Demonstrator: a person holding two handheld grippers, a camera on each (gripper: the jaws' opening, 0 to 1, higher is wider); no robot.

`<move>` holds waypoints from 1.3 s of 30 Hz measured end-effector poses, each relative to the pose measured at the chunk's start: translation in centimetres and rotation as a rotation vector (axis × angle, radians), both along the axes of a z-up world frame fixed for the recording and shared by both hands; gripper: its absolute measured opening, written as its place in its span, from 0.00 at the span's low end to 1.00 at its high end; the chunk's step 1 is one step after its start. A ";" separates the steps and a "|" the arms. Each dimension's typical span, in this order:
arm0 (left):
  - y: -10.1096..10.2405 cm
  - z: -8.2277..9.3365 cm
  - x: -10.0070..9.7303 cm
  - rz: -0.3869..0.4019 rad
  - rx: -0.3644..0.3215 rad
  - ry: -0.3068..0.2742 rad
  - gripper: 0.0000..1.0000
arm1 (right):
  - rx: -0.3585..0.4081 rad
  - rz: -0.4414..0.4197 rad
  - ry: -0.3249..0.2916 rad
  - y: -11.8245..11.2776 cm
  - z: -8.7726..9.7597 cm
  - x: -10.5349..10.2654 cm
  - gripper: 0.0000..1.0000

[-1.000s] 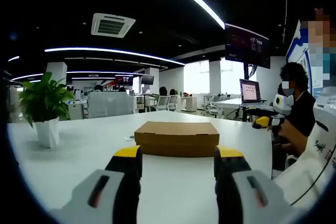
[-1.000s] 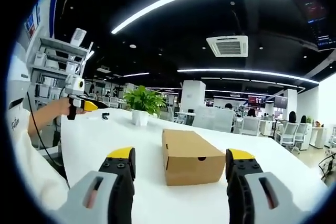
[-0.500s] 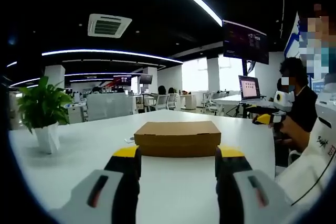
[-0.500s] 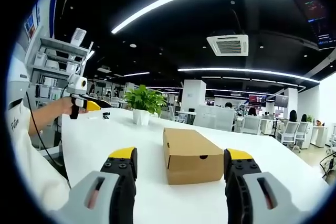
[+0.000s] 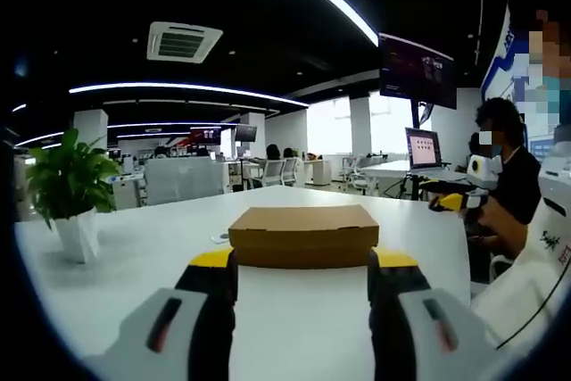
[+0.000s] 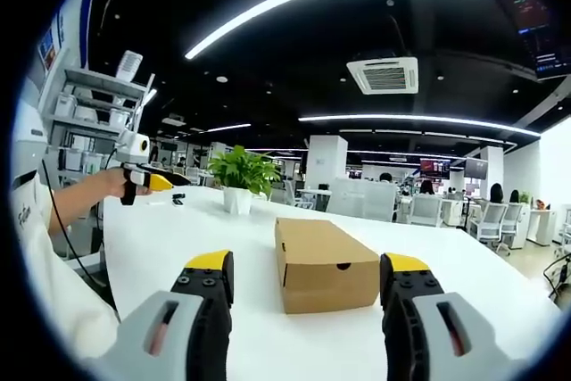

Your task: Operate the shoe box by opening the lid, removing the specified soft item, and placing it in the target area until the item is outside and the box remains undamaged.

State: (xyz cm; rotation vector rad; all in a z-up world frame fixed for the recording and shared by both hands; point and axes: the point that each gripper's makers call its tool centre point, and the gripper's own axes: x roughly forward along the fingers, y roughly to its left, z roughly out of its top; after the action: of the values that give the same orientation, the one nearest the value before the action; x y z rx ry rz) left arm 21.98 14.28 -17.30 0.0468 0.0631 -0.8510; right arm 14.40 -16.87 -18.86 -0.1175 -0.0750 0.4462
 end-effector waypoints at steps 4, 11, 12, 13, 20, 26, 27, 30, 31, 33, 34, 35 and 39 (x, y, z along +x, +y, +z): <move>-0.1 -0.3 0.3 0.002 0.005 0.009 0.61 | 0.005 0.007 0.006 0.2 0.0 0.0 0.68; 0.0 0.4 0.6 0.007 0.001 0.000 0.61 | 0.005 0.011 0.009 0.4 0.0 0.0 0.68; 0.1 0.4 0.6 0.008 0.003 -0.001 0.61 | 0.004 0.012 0.010 0.5 -0.1 0.0 0.68; 0.1 0.5 0.7 0.009 0.004 -0.001 0.61 | 0.003 0.012 0.011 0.5 -0.1 0.0 0.68; -0.1 1.2 1.6 0.009 0.021 -0.005 0.61 | 0.007 0.016 0.018 0.7 -0.2 0.0 0.68; -0.6 1.6 1.8 -0.005 0.023 -0.015 0.61 | 0.019 -0.005 0.017 0.1 -0.1 0.2 0.68; -0.6 1.6 1.9 -0.006 0.018 -0.013 0.61 | 0.023 -0.007 0.015 0.0 0.0 0.2 0.69; -0.8 0.9 2.1 -0.007 -0.003 0.022 0.60 | 0.020 -0.008 0.007 -0.1 -0.2 0.2 0.74; -0.7 0.7 2.2 -0.003 -0.006 0.028 0.61 | 0.008 -0.015 0.005 -0.2 -0.3 0.3 0.77; -0.7 0.5 2.5 0.006 -0.017 0.045 0.64 | 0.005 -0.021 0.002 -0.2 -0.4 0.3 0.78; -0.6 0.5 2.5 0.008 -0.018 0.044 0.65 | 0.011 -0.018 0.002 -0.2 -0.4 0.3 0.77; -0.6 0.5 2.6 0.010 -0.018 0.044 0.64 | 0.016 -0.015 0.003 -0.1 -0.4 0.2 0.77; -0.5 0.6 3.0 0.016 -0.023 0.040 0.64 | 0.013 -0.022 0.002 -0.3 -0.3 0.3 0.76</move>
State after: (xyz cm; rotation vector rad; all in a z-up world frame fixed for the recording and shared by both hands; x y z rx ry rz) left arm 24.94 13.77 -16.65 0.0078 0.0911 -0.8361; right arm 14.68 -17.19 -19.18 -0.1049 -0.0742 0.4237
